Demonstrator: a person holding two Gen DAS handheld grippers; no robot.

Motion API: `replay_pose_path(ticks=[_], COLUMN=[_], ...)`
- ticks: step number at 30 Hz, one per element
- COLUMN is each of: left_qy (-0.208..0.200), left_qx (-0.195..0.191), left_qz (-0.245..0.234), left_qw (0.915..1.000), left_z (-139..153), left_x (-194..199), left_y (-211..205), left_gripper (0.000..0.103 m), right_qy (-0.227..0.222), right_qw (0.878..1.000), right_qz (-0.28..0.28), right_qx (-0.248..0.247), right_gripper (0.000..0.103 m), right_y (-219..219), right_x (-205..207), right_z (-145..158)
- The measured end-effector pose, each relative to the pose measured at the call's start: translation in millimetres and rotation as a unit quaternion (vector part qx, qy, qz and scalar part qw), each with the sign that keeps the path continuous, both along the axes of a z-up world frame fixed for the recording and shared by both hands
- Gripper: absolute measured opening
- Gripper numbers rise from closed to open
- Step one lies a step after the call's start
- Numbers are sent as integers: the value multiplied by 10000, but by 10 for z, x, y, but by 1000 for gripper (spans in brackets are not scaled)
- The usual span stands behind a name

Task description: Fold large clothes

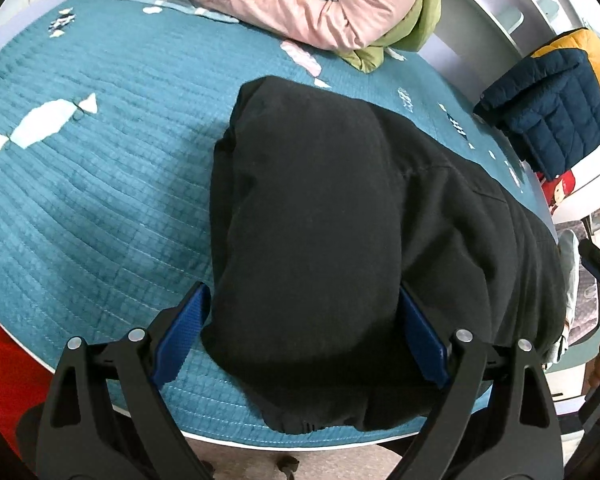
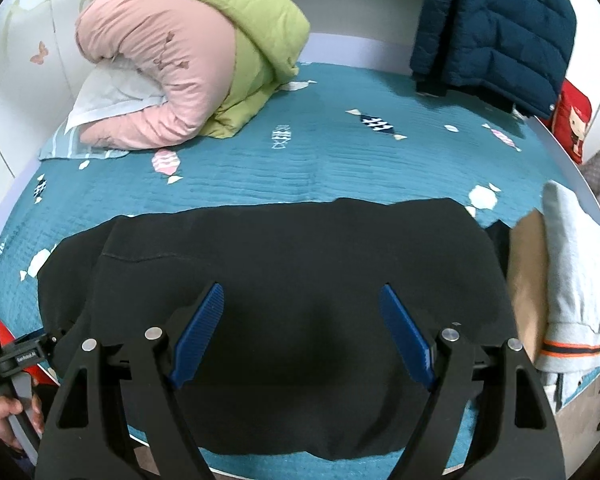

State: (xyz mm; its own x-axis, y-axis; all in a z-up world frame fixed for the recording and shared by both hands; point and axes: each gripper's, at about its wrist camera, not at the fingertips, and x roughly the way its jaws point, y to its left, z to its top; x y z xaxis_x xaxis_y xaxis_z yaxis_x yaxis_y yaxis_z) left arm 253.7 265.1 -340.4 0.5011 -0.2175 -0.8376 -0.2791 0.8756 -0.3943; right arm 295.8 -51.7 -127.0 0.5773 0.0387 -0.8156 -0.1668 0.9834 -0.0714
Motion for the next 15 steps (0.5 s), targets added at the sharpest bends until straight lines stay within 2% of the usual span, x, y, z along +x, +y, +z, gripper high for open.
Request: replay_pose_path(ticks=[4, 9, 12, 14, 15], left_qy=[78, 150, 212, 203, 204], left_qx=[-139, -411, -729, -859, -906], left_qz=[-27, -40, 37, 38, 30], left_qw=[9999, 9990, 9971, 9961, 9957], left_z=[-112, -275, -400, -448, -474], left_x=[53, 106, 121, 145, 158], left_y=[2, 46, 106, 126, 133], left_gripper=[91, 93, 97, 98, 98], right_qy=[27, 229, 356, 532, 611], right_qw=[9999, 9981, 9963, 9950, 9945], right_qz=[84, 214, 394, 495, 500], right_qx=[87, 538, 675, 687, 692], right_gripper=[77, 77, 59, 28, 23], right_y=[148, 321, 495, 601, 638], right_x=[116, 326, 413, 482, 515], right_z=[-82, -206, -320, -433, -490])
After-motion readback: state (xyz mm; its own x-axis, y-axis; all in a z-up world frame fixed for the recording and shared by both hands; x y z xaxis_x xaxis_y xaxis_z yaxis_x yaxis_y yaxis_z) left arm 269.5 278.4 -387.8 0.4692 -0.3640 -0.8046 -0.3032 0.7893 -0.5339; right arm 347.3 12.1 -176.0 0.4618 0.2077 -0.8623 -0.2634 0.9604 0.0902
